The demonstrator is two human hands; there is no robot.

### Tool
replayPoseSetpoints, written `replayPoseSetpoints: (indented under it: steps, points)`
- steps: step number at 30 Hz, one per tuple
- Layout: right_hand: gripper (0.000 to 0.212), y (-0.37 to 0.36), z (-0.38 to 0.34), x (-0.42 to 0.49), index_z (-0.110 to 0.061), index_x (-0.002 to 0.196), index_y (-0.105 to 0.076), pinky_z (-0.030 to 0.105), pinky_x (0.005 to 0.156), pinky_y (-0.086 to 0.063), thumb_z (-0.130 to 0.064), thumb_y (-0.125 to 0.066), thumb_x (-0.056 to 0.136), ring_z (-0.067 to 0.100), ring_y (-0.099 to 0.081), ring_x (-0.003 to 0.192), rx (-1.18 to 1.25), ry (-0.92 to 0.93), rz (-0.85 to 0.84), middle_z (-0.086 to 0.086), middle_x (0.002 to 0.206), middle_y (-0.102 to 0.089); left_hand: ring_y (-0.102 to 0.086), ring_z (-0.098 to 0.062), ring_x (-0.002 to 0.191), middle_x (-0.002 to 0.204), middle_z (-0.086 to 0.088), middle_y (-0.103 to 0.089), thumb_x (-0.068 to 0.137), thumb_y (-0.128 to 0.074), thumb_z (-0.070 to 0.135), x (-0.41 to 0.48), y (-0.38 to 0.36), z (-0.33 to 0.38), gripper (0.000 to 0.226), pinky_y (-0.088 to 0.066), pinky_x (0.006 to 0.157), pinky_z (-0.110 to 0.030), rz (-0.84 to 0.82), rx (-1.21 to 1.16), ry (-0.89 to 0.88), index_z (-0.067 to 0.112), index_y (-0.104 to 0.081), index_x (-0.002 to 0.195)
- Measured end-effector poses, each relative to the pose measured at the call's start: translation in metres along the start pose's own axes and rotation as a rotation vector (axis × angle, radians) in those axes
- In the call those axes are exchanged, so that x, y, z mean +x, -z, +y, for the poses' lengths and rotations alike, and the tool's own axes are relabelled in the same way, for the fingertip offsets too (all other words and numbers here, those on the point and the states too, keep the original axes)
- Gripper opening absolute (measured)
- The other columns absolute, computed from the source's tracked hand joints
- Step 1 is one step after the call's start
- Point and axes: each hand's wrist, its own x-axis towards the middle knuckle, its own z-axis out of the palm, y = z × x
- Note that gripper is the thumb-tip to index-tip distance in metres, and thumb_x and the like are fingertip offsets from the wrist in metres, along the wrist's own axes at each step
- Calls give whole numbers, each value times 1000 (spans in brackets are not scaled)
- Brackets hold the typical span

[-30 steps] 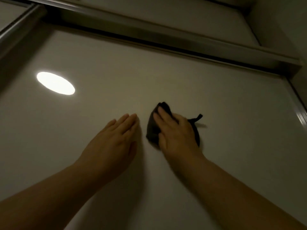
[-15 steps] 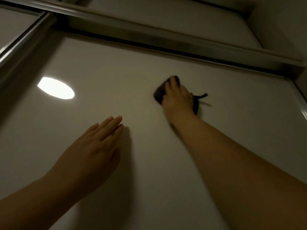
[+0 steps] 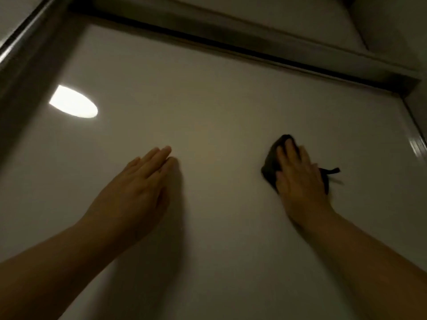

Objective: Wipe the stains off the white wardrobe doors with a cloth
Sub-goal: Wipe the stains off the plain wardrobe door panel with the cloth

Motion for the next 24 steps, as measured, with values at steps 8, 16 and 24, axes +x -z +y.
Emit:
replayPoseSetpoints:
  steps: [8, 16, 24]
  points:
    - [62, -10, -113, -20, -22, 149, -12, 49, 111, -8, -36, -19, 89, 24, -6, 142, 41, 180, 10, -4, 158, 0, -30, -28, 131, 143, -14, -36, 89, -24, 34, 11, -7, 11, 58, -23, 102, -46, 14, -84, 24, 4, -41, 135]
    - [57, -17, -38, -96, -19, 147, -24, 49, 111, -15, -32, -36, 92, 22, -13, 143, 4, 506, 34, -2, 155, -16, -27, -24, 132, 145, -11, -35, 88, -25, 29, 0, -24, 51, 57, -21, 106, -43, -41, -100, -40, 5, -37, 139]
    - [61, -11, -1, -67, -18, 148, -16, 50, 112, -15, -32, -22, 89, 28, -16, 139, 66, -129, 35, -1, 157, -4, -19, -24, 138, 151, -9, -24, 87, -26, 28, -7, -28, 69, 60, -13, 110, -39, -121, -72, -64, 8, -30, 143]
